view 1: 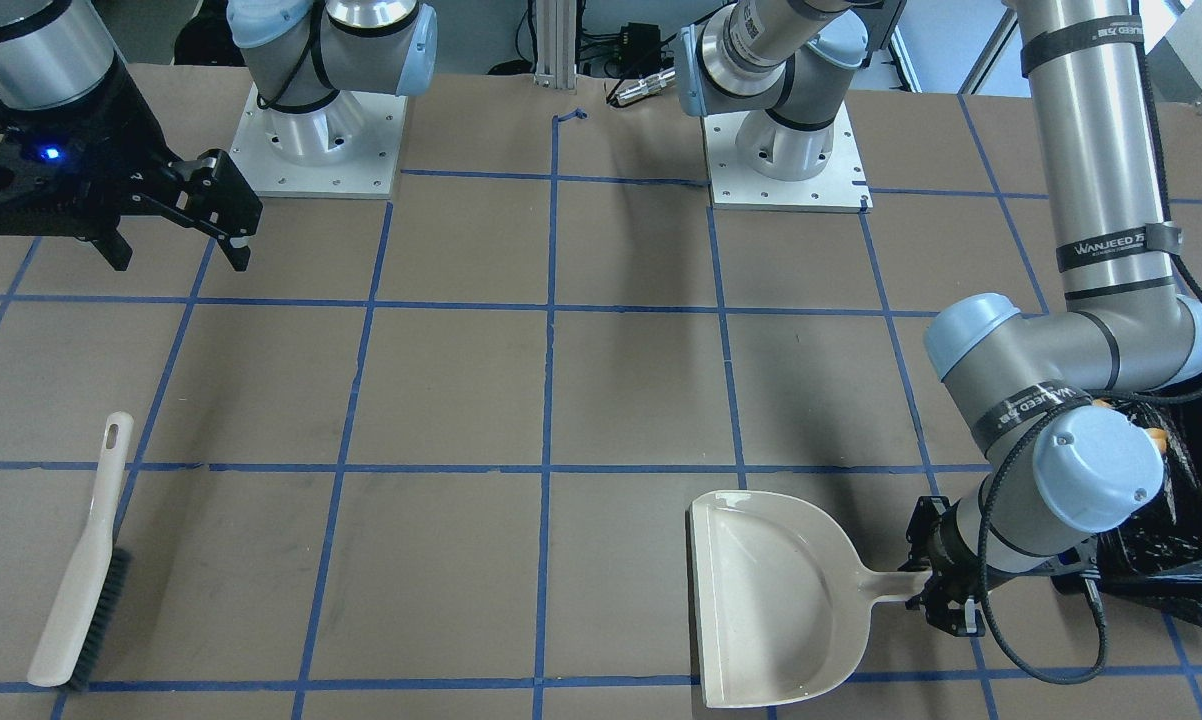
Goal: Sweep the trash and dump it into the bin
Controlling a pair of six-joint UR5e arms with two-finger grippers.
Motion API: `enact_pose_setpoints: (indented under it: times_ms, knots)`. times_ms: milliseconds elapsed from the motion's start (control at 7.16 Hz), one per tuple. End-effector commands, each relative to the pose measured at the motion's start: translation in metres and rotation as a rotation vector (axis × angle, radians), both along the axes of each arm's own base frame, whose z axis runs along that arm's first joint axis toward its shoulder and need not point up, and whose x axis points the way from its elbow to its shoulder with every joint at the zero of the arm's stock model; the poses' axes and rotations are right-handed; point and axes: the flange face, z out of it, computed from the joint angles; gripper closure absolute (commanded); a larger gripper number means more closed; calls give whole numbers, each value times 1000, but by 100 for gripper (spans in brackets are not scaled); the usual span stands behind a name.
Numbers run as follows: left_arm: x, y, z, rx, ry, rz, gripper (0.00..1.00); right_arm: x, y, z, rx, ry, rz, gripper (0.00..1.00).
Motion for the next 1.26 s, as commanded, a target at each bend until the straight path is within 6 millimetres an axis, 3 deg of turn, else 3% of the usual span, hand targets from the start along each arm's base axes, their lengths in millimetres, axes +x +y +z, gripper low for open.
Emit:
enact_pose_setpoints:
  times_ms: [0,140,419,699,1118]
  knots:
    - [0,1,-2,5,-1,4,100,0,0,0,0,0,0,0]
    - [0,2,-2,7,1,4,100,0,0,0,0,0,2,0]
    - [4,7,-5,46,-45,-1,82,1,0,-1,0,-6,2,0]
    - [3,14,-2,86,-38,-4,75,1,0,-1,1,-9,2,0]
    - [3,12,-4,81,-40,-10,49,1,1,-5,9,-7,2,0]
